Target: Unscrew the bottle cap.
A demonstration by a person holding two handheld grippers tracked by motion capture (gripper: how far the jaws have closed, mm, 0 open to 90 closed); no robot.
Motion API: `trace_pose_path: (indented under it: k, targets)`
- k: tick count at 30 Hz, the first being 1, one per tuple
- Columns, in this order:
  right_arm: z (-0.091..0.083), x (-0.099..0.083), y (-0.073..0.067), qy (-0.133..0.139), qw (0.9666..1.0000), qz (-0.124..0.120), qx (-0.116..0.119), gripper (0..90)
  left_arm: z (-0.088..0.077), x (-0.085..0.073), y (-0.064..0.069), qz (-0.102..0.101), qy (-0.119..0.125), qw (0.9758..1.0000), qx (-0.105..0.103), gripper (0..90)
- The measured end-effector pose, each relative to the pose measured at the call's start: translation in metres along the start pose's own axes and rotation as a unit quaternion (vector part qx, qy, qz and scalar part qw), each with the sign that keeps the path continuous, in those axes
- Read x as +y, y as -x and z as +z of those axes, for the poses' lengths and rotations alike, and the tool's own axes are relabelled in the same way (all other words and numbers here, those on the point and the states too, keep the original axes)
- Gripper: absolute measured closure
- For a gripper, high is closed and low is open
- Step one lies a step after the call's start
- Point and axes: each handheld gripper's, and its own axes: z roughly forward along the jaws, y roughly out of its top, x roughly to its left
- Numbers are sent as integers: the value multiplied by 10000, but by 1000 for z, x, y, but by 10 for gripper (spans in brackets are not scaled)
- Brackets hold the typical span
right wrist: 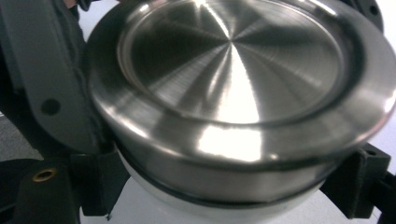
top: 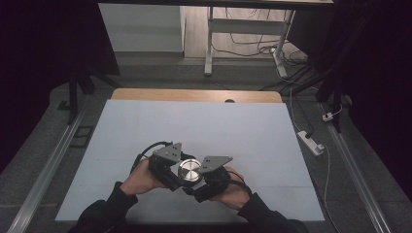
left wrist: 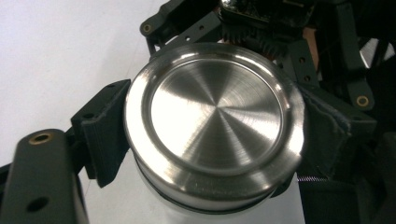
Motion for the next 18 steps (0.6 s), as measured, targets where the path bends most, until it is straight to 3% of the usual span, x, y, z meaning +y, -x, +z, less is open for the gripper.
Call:
trace_pose_path:
  k: [4,7,8,9,10,11,14,16,18]
  targets:
    - [0,0,2,-6,9999,93,-133,145,2,1,2,-298,12,9992,262,188]
    - [0,0,4,-31,9996,132,-262,145,5,4,5,-549,-43,9970,538,188]
    - [0,0,4,-29,9994,169,-306,145,5,4,5,-549,-43,9970,538,188]
    - [0,-1,5,-29,9992,186,-356,145,7,7,8,-776,-81,9940,772,188]
    - [0,-1,5,-29,9992,186,-356,145,7,7,8,-776,-81,9940,772,188]
    - [0,-1,7,-42,9986,247,-459,145,10,10,11,-984,-126,9899,1016,188]
    - [1,-2,8,-81,9977,344,-580,145,16,16,15,-1299,-234,9825,1318,187]
    - [1,-2,10,-90,9973,417,-597,145,19,18,15,-1385,-265,9801,1400,185]
    - [1,-3,11,-100,9971,448,-609,145,21,18,15,-1324,-251,9813,1376,171]
